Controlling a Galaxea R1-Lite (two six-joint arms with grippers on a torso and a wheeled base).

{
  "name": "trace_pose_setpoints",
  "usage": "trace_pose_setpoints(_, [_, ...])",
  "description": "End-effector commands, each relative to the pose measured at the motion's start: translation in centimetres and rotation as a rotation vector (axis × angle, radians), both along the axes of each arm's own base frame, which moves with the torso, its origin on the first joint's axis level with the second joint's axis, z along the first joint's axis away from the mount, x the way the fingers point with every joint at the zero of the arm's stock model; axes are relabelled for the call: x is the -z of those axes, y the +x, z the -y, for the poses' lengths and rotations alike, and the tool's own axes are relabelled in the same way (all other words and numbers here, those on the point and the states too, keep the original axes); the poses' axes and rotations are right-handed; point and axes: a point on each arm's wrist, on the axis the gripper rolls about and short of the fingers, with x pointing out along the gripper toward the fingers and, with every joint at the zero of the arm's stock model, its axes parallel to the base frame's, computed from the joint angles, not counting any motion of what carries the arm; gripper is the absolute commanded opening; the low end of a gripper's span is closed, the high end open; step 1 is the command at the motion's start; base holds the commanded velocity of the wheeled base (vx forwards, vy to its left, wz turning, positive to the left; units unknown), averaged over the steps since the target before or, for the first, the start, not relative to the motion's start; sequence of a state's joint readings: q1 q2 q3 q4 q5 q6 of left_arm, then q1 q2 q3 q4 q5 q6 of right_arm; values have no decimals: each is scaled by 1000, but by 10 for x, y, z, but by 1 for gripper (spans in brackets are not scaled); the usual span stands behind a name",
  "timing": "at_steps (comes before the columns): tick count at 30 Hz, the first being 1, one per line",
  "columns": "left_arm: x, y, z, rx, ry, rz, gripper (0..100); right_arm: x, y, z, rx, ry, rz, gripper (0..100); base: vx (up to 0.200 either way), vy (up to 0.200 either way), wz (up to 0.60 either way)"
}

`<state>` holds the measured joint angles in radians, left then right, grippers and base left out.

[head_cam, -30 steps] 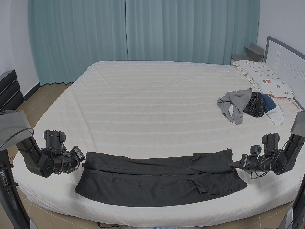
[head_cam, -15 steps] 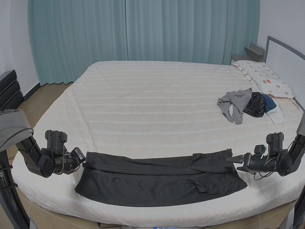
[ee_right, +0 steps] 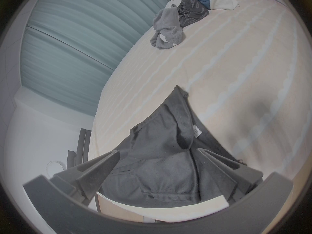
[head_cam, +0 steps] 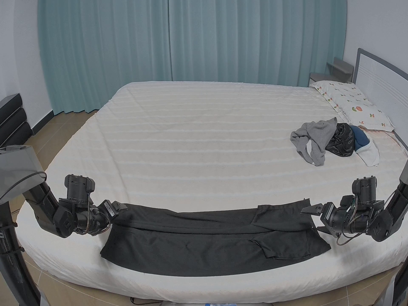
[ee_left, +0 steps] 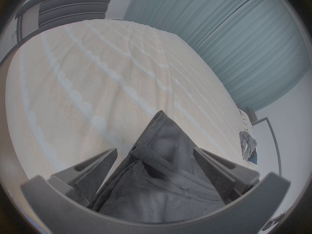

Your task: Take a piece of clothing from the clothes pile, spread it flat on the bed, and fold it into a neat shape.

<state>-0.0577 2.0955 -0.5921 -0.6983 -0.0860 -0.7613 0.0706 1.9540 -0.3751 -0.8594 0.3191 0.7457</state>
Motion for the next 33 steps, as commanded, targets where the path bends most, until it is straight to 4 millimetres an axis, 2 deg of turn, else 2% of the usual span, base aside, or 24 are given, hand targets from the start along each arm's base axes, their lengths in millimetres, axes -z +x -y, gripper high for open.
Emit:
trace_pose_setpoints(1, [10,9,2,-1,2,-14,100,0,-4,-9,1,-3,-10,100,0,0,0])
trace_pose_setpoints(4, [20,14,2,-3,6,-34,100,0,-5,-16,37,21,-28,100,0,0,0])
trace_pose_setpoints(5, [22,15,2,-3,6,-35,0,0,-5,-18,50,26,-37,100,0,0,0])
trace_pose_setpoints(15, [10,15,1,-39,38,2,0,16,-2,-31,94,-8,-96,100,0,0,0])
trace_pose_setpoints(20, [4,14,1,-45,42,17,0,24,8,-39,131,-20,-107,100,0,0,0])
trace_pose_setpoints(28, [2,13,1,-45,42,23,0,26,22,-43,162,2,-99,100,0,0,0])
trace_pose_setpoints(29, [2,13,1,-45,42,23,0,26,22,-43,162,2,-99,0,0,0,0])
trace_pose_setpoints(33, [1,13,1,-45,41,28,0,29,31,-41,198,-14,-87,0,0,0,0])
